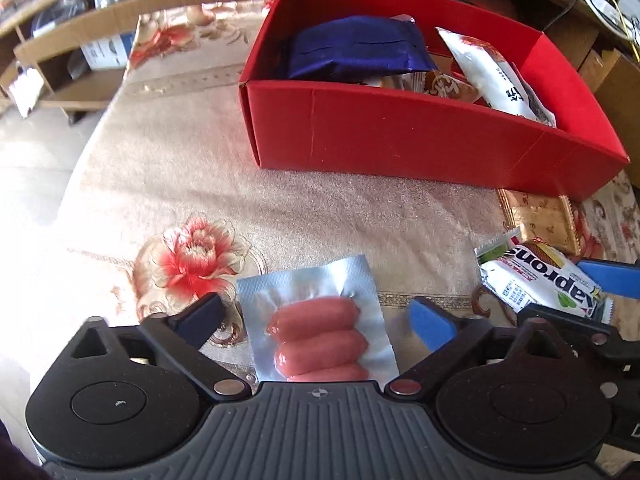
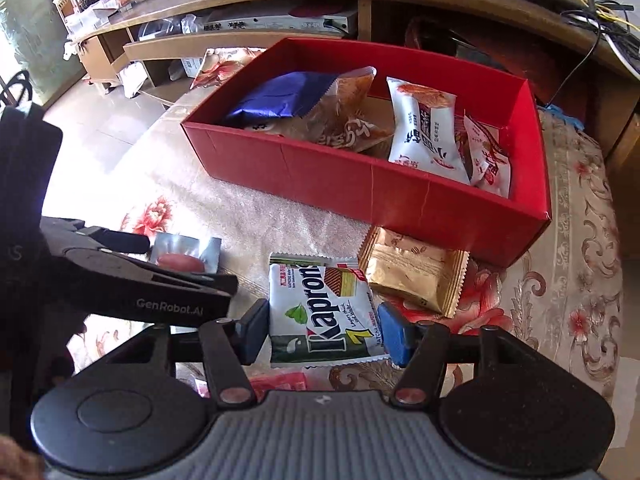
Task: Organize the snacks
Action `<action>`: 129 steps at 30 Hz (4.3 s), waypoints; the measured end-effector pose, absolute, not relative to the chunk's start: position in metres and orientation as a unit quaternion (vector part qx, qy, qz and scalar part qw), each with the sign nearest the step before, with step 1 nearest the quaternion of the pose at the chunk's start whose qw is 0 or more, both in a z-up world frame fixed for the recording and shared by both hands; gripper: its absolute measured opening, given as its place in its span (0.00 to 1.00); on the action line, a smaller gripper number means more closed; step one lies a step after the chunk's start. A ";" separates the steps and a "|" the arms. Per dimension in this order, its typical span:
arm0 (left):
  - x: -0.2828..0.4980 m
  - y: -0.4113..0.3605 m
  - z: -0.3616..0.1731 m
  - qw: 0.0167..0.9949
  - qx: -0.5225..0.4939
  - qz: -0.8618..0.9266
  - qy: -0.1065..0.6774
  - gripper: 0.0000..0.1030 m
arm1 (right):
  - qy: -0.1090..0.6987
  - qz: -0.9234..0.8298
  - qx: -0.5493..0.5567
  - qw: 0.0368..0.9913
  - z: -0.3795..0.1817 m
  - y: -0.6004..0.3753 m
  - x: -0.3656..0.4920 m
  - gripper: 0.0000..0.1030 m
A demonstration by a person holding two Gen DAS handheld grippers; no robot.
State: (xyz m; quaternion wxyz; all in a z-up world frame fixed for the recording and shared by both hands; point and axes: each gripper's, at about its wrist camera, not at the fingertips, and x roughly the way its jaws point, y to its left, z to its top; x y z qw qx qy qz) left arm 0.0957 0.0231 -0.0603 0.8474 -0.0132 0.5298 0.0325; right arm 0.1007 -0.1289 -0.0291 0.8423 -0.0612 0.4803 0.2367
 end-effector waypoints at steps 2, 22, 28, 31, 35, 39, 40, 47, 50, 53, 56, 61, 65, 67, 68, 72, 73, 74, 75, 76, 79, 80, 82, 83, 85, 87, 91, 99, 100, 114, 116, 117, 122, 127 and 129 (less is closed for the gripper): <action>0.093 0.019 -0.057 0.852 0.001 0.023 0.523 0.76 | 0.480 0.236 -0.059 0.843 -0.028 -0.131 0.100 0.55; 0.090 0.015 -0.054 0.853 -0.005 -0.012 0.521 0.77 | 0.494 0.231 -0.065 0.835 -0.042 -0.125 0.104 0.55; 0.088 0.017 -0.058 0.851 0.009 0.004 0.525 0.86 | 0.503 0.232 -0.067 0.830 -0.052 -0.125 0.111 0.56; 0.085 0.017 -0.058 0.853 0.013 0.008 0.522 0.85 | 0.503 0.225 -0.077 0.831 -0.056 -0.123 0.112 0.56; 0.084 0.014 -0.053 0.855 0.016 -0.001 0.518 0.74 | 0.496 0.225 -0.088 0.834 -0.052 -0.120 0.108 0.55; 0.084 0.013 -0.050 0.857 0.010 -0.009 0.515 0.73 | 0.487 0.223 -0.083 0.840 -0.044 -0.124 0.105 0.54; 0.083 0.013 -0.048 0.858 0.008 -0.011 0.513 0.72 | 0.484 0.221 -0.079 0.843 -0.042 -0.126 0.104 0.54; 0.082 0.015 -0.031 0.872 -0.014 -0.020 0.490 0.72 | 0.464 0.221 -0.058 0.856 -0.024 -0.133 0.103 0.54; 0.084 0.014 -0.025 0.877 -0.017 -0.021 0.480 0.72 | 0.457 0.220 -0.053 0.860 -0.018 -0.133 0.104 0.54; 0.087 0.013 -0.020 0.881 -0.020 -0.021 0.472 0.72 | 0.452 0.219 -0.048 0.864 -0.013 -0.134 0.105 0.54; 0.089 0.013 -0.016 0.884 -0.025 -0.022 0.467 0.72 | 0.449 0.218 -0.040 0.866 -0.010 -0.135 0.108 0.54; 0.091 0.014 -0.008 0.890 -0.031 -0.026 0.455 0.71 | 0.440 0.218 -0.028 0.871 -0.002 -0.139 0.109 0.54; 0.092 0.014 0.001 0.895 -0.038 -0.029 0.443 0.71 | 0.428 0.219 -0.019 0.877 0.008 -0.141 0.110 0.54; 0.092 0.015 0.007 0.898 -0.041 -0.031 0.436 0.71 | 0.422 0.219 -0.013 0.879 0.013 -0.143 0.111 0.54; 0.094 0.015 0.009 0.900 -0.043 -0.032 0.433 0.71 | 0.419 0.219 -0.010 0.881 0.016 -0.144 0.111 0.54; 0.100 0.013 0.020 0.905 -0.048 -0.034 0.421 0.71 | 0.406 0.215 0.001 0.888 0.025 -0.148 0.116 0.54; 0.103 0.013 0.023 0.906 -0.048 -0.035 0.418 0.71 | 0.403 0.213 0.006 0.890 0.028 -0.149 0.119 0.54; 0.106 0.012 0.025 0.908 -0.048 -0.035 0.415 0.70 | 0.401 0.212 0.009 0.891 0.030 -0.150 0.121 0.54; 0.109 0.012 0.028 0.909 -0.048 -0.035 0.412 0.70 | 0.398 0.211 0.012 0.893 0.032 -0.150 0.123 0.54; 0.112 0.012 0.030 0.910 -0.047 -0.034 0.410 0.70 | 0.396 0.209 0.015 0.894 0.034 -0.151 0.126 0.54; 0.123 0.012 0.035 0.913 -0.050 -0.032 0.404 0.70 | 0.391 0.205 0.028 0.897 0.039 -0.152 0.138 0.54; 0.128 0.012 0.036 0.913 -0.051 -0.032 0.403 0.70 | 0.391 0.204 0.031 0.897 0.040 -0.152 0.142 0.54; 0.137 0.010 0.038 0.913 -0.050 -0.031 0.403 0.70 | 0.390 0.199 0.037 0.898 0.041 -0.153 0.150 0.54; 0.141 0.009 0.038 0.914 -0.049 -0.031 0.402 0.70 | 0.390 0.197 0.041 0.899 0.042 -0.154 0.155 0.54; 0.150 0.008 0.039 0.915 -0.047 -0.030 0.401 0.70 | 0.389 0.194 0.047 0.899 0.042 -0.156 0.163 0.54; 0.158 0.008 0.039 0.915 -0.045 -0.030 0.400 0.70 | 0.390 0.191 0.054 0.899 0.041 -0.157 0.171 0.54; 0.173 0.007 0.037 0.914 -0.044 -0.026 0.403 0.70 | 0.393 0.182 0.061 0.899 0.037 -0.158 0.186 0.54; 0.196 0.003 0.023 0.909 -0.036 -0.017 0.415 0.69 | 0.406 0.171 0.064 0.895 0.022 -0.160 0.207 0.54; 0.198 0.003 0.021 0.908 -0.035 -0.016 0.417 0.69 | 0.408 0.170 0.064 0.895 0.020 -0.159 0.209 0.54; 0.208 0.003 0.003 0.903 -0.018 -0.003 0.429 0.60 | 0.426 0.172 0.055 0.887 0.000 -0.151 0.223 0.54; 0.208 0.002 0.003 0.903 -0.016 -0.001 0.429 0.60 | 0.426 0.170 0.053 0.887 -0.001 -0.151 0.224 0.54; 0.208 0.002 0.003 0.903 -0.016 -0.001 0.429 0.60 | 0.426 0.169 0.052 0.887 -0.001 -0.150 0.224 0.54; 0.208 0.003 0.000 0.901 -0.016 0.001 0.433 0.63 | 0.431 0.163 0.041 0.887 -0.004 -0.149 0.226 0.55; 0.209 0.004 0.000 0.900 -0.015 0.002 0.435 0.67 | 0.432 0.157 0.031 0.887 -0.007 -0.150 0.227 0.55; 0.208 0.004 0.000 0.901 -0.014 0.004 0.434 0.69 | 0.430 0.156 0.029 0.889 -0.007 -0.150 0.226 0.55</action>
